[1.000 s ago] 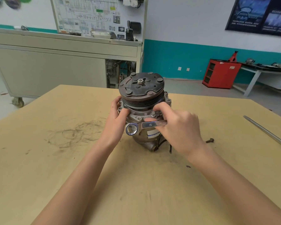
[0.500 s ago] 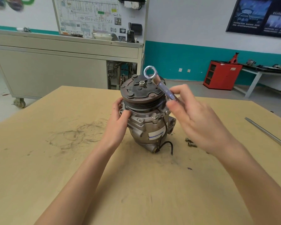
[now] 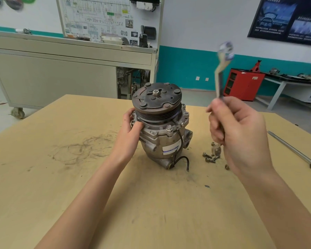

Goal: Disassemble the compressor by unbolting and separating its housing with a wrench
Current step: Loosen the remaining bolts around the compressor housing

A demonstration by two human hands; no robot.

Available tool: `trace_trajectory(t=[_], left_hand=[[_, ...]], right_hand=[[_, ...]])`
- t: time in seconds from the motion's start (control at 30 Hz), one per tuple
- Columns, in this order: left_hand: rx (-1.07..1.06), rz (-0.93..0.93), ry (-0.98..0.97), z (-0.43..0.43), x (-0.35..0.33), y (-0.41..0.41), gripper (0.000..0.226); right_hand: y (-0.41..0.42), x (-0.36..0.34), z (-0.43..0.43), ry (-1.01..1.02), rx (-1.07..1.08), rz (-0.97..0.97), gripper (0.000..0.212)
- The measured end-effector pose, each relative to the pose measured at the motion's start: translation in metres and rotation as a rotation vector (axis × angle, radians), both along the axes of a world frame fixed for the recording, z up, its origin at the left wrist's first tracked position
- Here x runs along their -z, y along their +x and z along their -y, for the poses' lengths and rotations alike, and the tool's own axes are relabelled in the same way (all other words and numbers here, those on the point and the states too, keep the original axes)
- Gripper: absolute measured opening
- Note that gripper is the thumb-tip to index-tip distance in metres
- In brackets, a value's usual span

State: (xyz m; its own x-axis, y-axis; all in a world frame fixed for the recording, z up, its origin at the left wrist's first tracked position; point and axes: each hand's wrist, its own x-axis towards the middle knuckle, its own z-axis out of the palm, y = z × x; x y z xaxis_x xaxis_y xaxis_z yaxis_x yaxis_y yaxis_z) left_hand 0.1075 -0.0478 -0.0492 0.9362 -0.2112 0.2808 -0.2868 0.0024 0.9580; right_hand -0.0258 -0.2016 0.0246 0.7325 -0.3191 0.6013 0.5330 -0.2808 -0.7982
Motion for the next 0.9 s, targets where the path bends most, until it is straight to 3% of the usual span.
trace_trajectory(t=[0.07,0.2,0.4,0.5,0.57,0.67,0.77,0.9], left_hand=[[0.001,-0.005,-0.003,0.0,0.0,0.0,0.049],[0.004,-0.003,0.001,0.0,0.0,0.001,0.048],[0.019,-0.002,-0.002,-0.001,0.001,0.002,0.048],[0.029,0.005,0.001,-0.001,0.002,0.002,0.049],[0.025,0.007,-0.007,-0.001,0.003,0.002,0.052],[0.025,0.005,-0.015,0.0,0.004,0.003,0.052],[0.014,-0.002,-0.021,0.001,0.003,0.003,0.064],[0.014,0.006,-0.019,0.001,0.002,0.001,0.051]], right_hand=[[0.003,0.003,-0.004,0.008,0.093,0.129,0.029],[0.008,0.002,0.0,-0.236,0.246,0.176,0.028],[0.005,0.008,-0.004,-0.095,0.022,0.293,0.01],[0.002,0.018,-0.011,-0.145,-0.077,0.426,0.008],[0.004,0.022,-0.013,-0.262,-0.007,0.514,0.011],[0.008,0.029,-0.012,-0.616,0.24,0.635,0.022],[0.009,0.043,-0.017,-0.869,0.373,0.643,0.041],[0.015,0.068,-0.022,-1.081,0.429,0.658,0.032]])
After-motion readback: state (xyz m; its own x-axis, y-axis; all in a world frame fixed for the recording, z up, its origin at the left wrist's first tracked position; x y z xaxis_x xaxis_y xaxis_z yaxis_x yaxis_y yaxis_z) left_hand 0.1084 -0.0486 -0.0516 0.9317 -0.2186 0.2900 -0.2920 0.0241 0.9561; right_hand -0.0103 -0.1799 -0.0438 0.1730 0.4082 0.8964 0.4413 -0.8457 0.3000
